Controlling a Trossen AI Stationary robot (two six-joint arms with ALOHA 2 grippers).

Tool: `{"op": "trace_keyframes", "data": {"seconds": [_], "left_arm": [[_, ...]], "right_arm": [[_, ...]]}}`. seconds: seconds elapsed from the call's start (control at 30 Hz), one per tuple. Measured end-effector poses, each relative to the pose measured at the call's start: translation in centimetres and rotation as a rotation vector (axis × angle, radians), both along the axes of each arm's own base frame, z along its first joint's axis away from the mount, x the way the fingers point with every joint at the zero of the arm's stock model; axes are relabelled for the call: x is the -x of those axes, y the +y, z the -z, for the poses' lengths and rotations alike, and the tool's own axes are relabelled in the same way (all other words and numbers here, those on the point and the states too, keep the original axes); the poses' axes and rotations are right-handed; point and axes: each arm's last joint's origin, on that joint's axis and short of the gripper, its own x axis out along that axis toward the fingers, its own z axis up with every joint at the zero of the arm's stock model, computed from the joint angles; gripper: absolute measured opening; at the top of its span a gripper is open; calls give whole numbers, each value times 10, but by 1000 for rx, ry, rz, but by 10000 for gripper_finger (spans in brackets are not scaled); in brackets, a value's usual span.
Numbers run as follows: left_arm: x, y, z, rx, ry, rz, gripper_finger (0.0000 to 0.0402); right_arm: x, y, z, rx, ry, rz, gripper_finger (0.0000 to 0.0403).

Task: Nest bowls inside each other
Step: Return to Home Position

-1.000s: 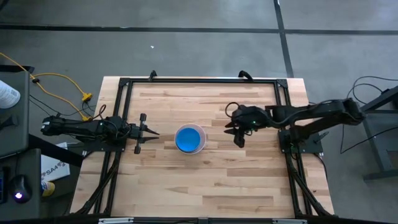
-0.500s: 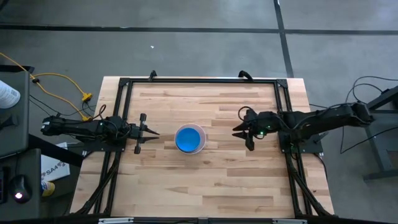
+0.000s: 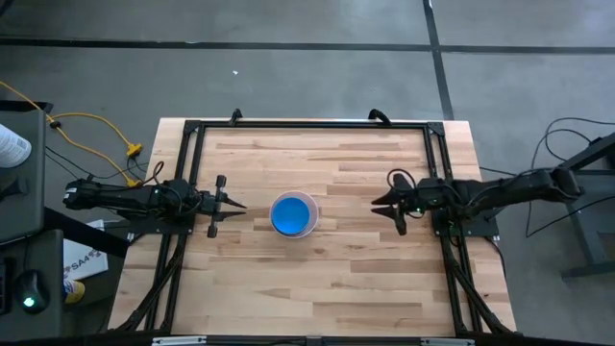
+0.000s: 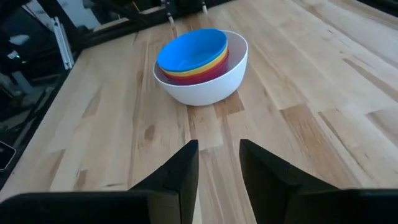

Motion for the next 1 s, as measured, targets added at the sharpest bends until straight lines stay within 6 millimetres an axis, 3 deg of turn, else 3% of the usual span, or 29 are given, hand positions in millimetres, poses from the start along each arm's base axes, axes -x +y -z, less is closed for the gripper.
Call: {"op": "trace_keyframes", "data": {"seconds": [1.0], "left_arm": [[0, 0, 0, 0, 0, -1, 65]], "right_arm": [[28, 3, 34, -49, -242, -141, 110]]}}
